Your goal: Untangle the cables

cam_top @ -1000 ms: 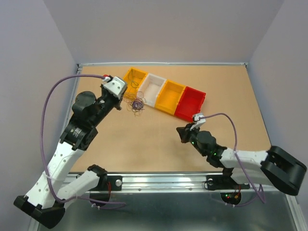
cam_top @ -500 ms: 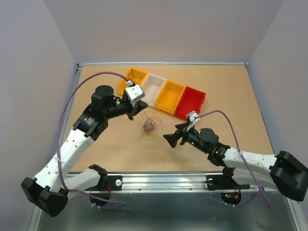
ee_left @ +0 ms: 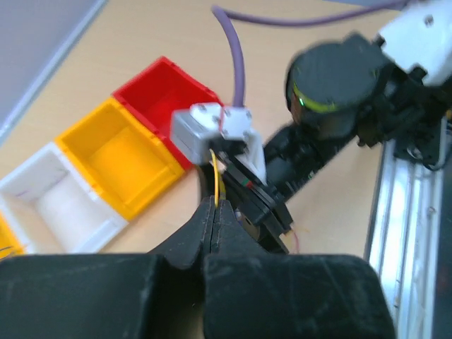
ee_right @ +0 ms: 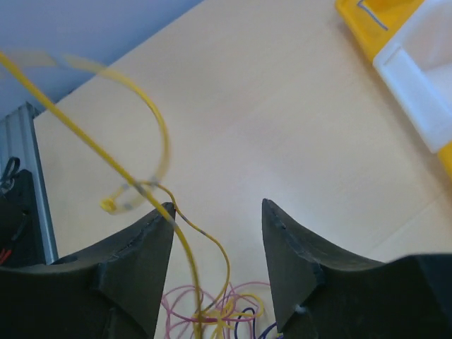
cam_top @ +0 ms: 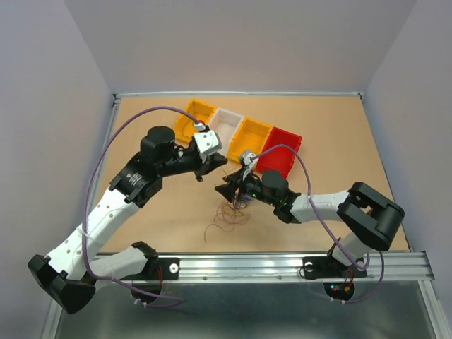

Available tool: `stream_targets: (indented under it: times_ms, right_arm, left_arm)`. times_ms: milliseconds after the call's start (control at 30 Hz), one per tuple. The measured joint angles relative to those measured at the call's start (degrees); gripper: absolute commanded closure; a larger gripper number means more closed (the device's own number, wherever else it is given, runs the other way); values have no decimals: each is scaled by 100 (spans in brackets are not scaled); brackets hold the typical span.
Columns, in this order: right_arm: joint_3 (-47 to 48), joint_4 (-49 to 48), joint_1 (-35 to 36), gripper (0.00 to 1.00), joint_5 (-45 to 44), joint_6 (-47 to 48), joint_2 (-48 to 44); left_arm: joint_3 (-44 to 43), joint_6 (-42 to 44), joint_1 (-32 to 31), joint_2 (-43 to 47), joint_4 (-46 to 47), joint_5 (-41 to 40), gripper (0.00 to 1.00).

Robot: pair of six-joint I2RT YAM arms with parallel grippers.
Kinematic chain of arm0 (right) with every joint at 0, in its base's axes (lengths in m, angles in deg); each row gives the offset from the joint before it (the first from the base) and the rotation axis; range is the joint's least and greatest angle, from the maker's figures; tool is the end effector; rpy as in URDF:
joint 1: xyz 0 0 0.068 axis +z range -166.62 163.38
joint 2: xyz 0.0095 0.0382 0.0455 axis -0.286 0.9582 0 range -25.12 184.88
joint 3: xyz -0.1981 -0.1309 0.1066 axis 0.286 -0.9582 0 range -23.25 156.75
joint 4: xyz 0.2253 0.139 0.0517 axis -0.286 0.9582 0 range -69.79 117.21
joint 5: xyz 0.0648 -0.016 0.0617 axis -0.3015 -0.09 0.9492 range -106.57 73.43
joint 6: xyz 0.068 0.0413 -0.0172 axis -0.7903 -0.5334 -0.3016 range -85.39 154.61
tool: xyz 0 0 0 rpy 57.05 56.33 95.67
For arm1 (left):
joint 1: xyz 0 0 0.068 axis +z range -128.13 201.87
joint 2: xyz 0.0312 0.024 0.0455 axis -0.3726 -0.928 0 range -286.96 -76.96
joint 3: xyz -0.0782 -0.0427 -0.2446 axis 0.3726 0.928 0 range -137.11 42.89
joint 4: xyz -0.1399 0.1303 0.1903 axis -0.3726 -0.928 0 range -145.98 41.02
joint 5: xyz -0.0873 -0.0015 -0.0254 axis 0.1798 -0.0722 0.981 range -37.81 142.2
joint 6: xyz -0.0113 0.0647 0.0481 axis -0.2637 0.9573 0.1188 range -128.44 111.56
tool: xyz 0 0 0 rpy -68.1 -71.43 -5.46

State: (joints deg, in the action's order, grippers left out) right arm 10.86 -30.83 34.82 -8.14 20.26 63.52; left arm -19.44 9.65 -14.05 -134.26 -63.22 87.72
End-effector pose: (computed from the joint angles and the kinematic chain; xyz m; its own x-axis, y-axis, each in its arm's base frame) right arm 0.2125 0.2831 0.1837 -0.2510 0.0783 -0.9648 -0.8283 0.4985 0.2559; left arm 0.1879 -0.1868 0.3858 0.1693 0.1894 -0.9672 0.9357 0.2774 0.2181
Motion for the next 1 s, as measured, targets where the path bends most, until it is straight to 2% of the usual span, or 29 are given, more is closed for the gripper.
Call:
stream_targets:
  times_ms: [67, 100, 133, 267, 300, 333, 367, 433, 667, 800, 1000]
  right_arm:
    - [-39, -63, 0, 55, 61, -103, 247]
    - [-83, -109, 0, 67, 76, -131, 332]
    - [-157, -188, 0, 72, 87, -170, 380]
    - [-669, -374, 0, 76, -44, -348, 393]
    - [-767, -387, 0, 81, -90, -380, 380]
    - [-938, -382, 0, 90, -146, -424, 326]
    - [-1060, -389, 0, 91, -201, -439, 273]
    - [-1493, -363, 0, 91, -435, -566, -197]
    - [-1823, -140, 0, 87, -968, -776, -1364]
    - [-2039, 55, 0, 82, -1156, -844, -1840]
    - [-2203, 570, 0, 78, -1303, -885, -2588]
  left_arm:
    - [-348, -17, -11, 0, -35, -450, 100]
    - [-551, -24, -11, 0, -37, -691, 100]
    - [-787, -35, -9, -15, -52, -927, 100]
    - [-2227, -44, 2, -256, 85, -2037, 100]
    - [-2494, -46, 2, -328, 142, -2225, 100]
    - [-2894, -50, 4, -459, 168, -2450, 100]
    - [-3259, -57, 4, -586, 236, -2649, 100]
    - [-3801, -83, 4, -872, 310, -3021, 100]
    - [-4476, -90, 44, -1709, 350, -3692, 100]
    - [-4487, -63, 76, -2319, 267, -3797, 100]
    - [-4129, -2, 249, -2721, 284, -3786, 100]
